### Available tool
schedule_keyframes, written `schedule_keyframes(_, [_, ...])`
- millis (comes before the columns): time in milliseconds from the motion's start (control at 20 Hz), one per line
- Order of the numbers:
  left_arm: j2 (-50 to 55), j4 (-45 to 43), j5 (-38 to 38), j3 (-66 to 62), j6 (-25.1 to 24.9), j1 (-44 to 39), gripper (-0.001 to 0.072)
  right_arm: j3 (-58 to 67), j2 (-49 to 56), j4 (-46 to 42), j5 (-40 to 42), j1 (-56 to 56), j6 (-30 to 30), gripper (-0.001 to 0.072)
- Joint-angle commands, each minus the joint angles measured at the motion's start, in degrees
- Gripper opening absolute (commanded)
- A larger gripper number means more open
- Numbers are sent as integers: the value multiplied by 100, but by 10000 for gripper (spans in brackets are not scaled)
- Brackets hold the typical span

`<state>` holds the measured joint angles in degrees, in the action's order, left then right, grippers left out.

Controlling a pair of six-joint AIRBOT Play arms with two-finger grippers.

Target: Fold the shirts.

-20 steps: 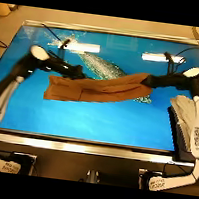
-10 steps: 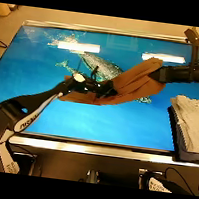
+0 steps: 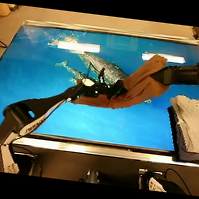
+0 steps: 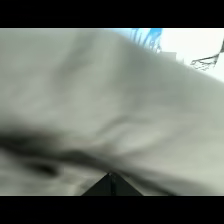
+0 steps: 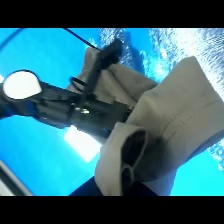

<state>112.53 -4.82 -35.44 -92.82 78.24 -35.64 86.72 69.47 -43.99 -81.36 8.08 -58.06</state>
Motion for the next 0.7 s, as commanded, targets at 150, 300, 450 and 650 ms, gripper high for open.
schedule_keyframes(150, [-1593,-2159,-822,-50,85,1401,20,4,680,-44,1526,-1235,-111,26])
schedule_keyframes(300, [-2629,-2962,-1104,-50,238,2330,20,4,1388,13,2343,-2203,-304,26])
schedule_keyframes(450, [-3600,-3042,-1366,-50,236,3047,21,4,2197,258,2935,-2962,-562,27])
schedule_keyframes(650, [-4597,-3060,-1746,-48,232,3541,21,4,3014,1069,3746,-3668,-553,27])
